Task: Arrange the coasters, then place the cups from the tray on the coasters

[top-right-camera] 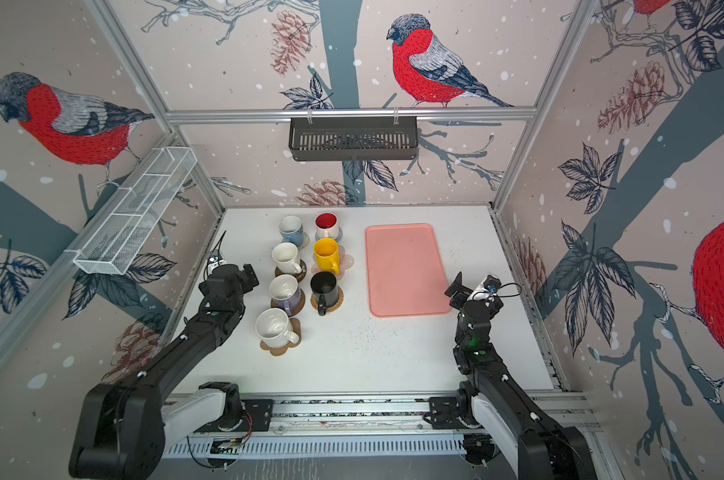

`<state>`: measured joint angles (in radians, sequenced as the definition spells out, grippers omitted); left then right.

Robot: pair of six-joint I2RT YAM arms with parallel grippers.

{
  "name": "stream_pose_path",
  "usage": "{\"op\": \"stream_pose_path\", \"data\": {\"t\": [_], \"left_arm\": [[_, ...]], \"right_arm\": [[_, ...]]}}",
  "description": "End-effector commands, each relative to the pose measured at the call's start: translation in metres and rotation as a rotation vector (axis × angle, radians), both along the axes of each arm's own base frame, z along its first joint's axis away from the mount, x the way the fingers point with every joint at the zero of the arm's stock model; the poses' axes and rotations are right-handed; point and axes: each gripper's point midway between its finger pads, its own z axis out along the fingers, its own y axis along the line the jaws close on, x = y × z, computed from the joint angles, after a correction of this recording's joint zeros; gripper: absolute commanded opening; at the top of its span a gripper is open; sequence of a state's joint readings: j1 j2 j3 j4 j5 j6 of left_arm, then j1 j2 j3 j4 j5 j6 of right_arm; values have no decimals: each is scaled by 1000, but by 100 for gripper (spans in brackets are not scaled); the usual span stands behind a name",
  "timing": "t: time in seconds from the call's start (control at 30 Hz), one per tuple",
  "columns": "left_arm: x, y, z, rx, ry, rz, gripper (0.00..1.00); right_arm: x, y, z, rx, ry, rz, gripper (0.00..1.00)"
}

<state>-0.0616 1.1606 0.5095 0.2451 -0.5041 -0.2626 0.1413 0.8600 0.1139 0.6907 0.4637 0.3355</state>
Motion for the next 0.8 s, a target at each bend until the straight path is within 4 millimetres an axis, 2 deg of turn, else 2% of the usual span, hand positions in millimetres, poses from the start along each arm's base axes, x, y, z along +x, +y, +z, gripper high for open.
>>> {"op": "stream_pose_path", "data": {"t": [0.0, 0.17, 0.33, 0.47, 0.57, 0.67, 0.77], "left_arm": [[18, 16, 10, 6, -78, 73, 97], [37, 8, -5, 57, -88, -9, 97], [39, -2, -14, 115, -143, -102, 97], [46, -5, -23, 90, -140, -136, 97], [44, -17, -21, 67, -208, -204, 97], [45, -26, -20, 97, -221, -238, 97], [36, -26, -18, 100, -252, -234, 97]], "right_arm": [[8, -5, 17, -41, -55, -36, 99], [15, -9, 0, -95, -3, -61, 100], [26, -10, -6, -123, -1, -85, 99], [36, -10, -10, -176, 45, -95, 99], [34, -14, -5, -199, 18, -119, 99], [19, -18, -4, -192, -64, -133, 100], [16, -8, -1, -232, -83, -103, 99]]}}
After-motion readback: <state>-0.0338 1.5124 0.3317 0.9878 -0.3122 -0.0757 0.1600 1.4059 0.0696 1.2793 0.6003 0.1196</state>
